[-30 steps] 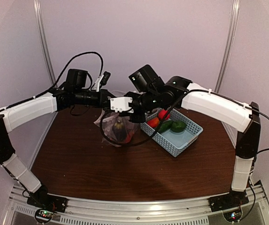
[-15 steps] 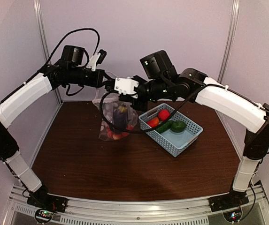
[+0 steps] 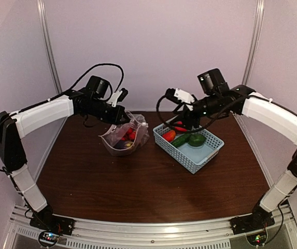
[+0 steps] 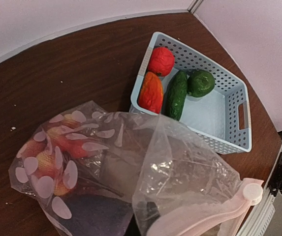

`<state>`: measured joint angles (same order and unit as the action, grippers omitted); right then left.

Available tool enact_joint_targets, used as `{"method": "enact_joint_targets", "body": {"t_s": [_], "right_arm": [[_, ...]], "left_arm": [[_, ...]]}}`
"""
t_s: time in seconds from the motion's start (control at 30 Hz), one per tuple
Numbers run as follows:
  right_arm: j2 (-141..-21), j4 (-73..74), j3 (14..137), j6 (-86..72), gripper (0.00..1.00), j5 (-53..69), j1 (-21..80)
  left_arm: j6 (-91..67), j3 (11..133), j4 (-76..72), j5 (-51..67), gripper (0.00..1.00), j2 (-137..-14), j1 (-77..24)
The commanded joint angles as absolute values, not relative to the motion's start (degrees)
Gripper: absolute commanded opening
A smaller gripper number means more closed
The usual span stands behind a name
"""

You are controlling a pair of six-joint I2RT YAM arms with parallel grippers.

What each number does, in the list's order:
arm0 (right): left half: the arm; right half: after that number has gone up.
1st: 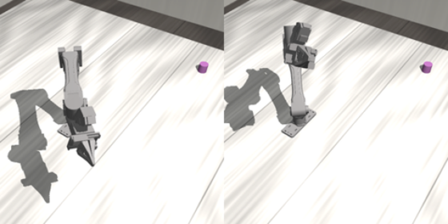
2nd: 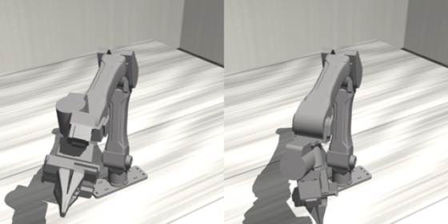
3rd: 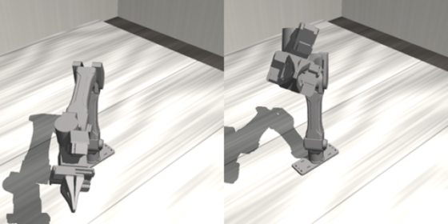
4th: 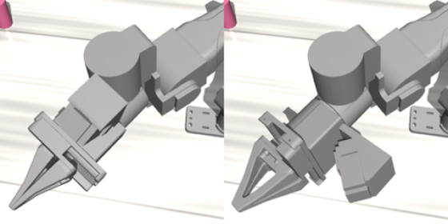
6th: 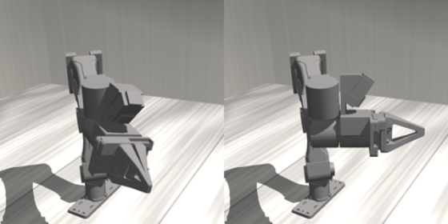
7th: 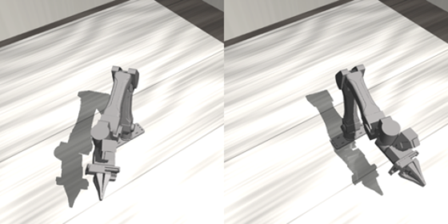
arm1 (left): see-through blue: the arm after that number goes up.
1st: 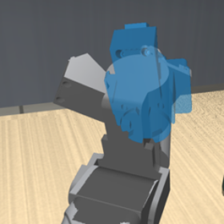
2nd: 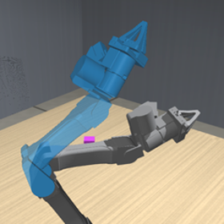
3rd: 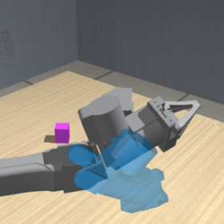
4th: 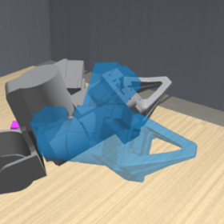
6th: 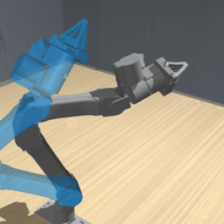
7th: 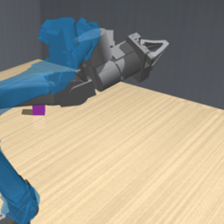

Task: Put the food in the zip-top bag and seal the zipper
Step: Adjust the zipper food storage bag at the center of the board, then pick up the fake fruit from the bin.

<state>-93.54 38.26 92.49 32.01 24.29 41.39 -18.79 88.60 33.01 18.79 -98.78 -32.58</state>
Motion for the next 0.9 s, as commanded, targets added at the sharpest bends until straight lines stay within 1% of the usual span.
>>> {"method": "enact_joint_targets", "body": {"t_s": [0.0, 0.03, 0.1, 0.17, 0.23, 0.3, 0.37, 0.53, 0.63, 0.7, 0.87], "right_arm": [[-83.66, 36.91, 79.57, 26.63, 0.58, 35.60, 30.10], [-82.47, 33.54, 75.39, 25.80, 0.58, 34.94, 27.97], [-81.47, 31.56, 69.92, 26.38, 0.58, 34.67, 23.53], [-82.77, 31.80, 67.47, 29.43, 0.57, 33.51, 19.81], [-85.44, 31.89, 67.00, 31.88, 0.53, 29.39, 17.65], [-88.93, 32.56, 68.31, 33.66, 0.52, 23.53, 17.23], [-92.23, 33.11, 70.40, 34.49, 0.52, 20.81, 17.01], [-97.67, 32.59, 75.83, 37.77, 0.55, 19.29, 17.01], [-101.84, 33.00, 79.30, 40.94, 0.60, 17.44, 17.05], [-104.73, 33.07, 81.73, 41.53, 0.62, 15.42, 17.01], [-108.24, 33.12, 84.38, 43.52, 0.62, 15.50, 17.12]], "left_arm": [[-23.94, 86.07, 24.79, 22.80, 0.00, -98.45, -33.15], [-24.12, 85.91, 24.47, 22.69, 0.00, -98.47, -33.40], [-24.09, 85.89, 24.02, 22.59, 0.00, -98.48, -34.00], [-23.76, 86.35, 23.96, 22.73, 0.00, -98.75, -34.43], [-23.95, 87.00, 23.99, 23.13, 0.00, -99.19, -34.66], [-24.31, 87.27, 24.01, 23.57, 0.00, -99.31, -34.84], [-24.28, 87.36, 24.00, 23.75, 0.00, -99.25, -35.05], [-24.41, 86.63, 24.02, 23.70, 0.00, -99.31, -35.23], [-24.73, 86.15, 24.00, 23.67, 0.06, -99.34, -35.32], [-24.96, 86.11, 24.00, 23.58, 0.07, -99.34, -35.41], [-25.18, 86.52, 24.02, 23.08, 0.07, -99.48, -35.66]]}}
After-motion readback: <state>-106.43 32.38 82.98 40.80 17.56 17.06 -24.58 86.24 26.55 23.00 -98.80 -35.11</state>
